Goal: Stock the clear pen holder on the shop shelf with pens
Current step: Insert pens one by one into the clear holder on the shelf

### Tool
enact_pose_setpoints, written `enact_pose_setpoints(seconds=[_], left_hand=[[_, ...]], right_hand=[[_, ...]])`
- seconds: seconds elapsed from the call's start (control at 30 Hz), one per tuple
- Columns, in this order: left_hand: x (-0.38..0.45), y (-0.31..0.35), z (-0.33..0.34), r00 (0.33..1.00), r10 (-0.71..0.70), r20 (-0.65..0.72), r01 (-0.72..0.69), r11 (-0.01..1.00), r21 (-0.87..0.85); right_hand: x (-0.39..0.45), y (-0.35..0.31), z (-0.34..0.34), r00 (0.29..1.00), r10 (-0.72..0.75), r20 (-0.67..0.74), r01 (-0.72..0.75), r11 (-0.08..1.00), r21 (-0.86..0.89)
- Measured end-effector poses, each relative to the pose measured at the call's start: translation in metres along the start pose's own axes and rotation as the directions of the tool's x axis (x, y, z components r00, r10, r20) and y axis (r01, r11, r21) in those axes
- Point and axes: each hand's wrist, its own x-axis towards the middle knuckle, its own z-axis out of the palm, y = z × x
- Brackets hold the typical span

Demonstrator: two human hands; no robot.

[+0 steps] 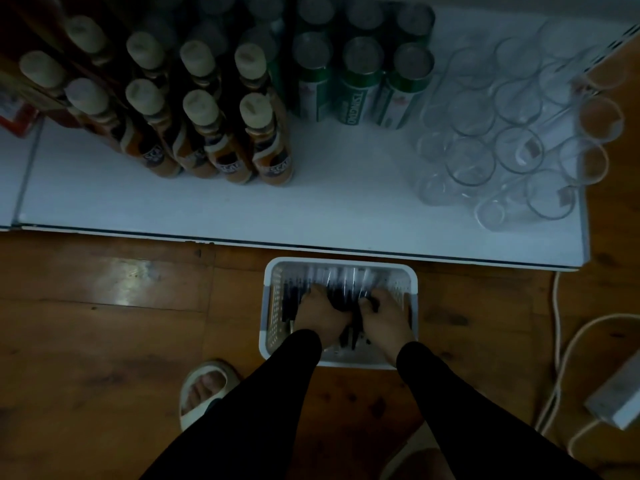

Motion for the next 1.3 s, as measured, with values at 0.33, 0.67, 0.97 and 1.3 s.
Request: enact_pose_setpoints(seconds=[0.33,0.67,0.97,1.3], left_hand=[[0.002,0.005,0.008,0.997,0.041,0.059,-0.044,0.997,0.060],[0.003,0.002,0.009,0.994,-0.007,0.108,0.010,0.999,-0.030],[-0.021,0.006,-0.010,0.989,0.053,0.138,-0.025,0.980,-0.197],[-0.109,0.058,-0.069,0.921,0.387,0.055,-0.340,0.863,-0.375]], right_hand=[[0.001,0.003,0.003,0.996,0.088,0.019,-0.089,0.993,0.080],[0.001,0.007,-0.001,0.995,0.088,0.044,-0.093,0.988,0.127],[-0.029,-0.014,-0.014,0.986,0.051,0.158,-0.103,0.932,0.347],[-0.107,-0.083,-0.064,0.961,-0.123,0.247,-0.035,0.834,0.551]])
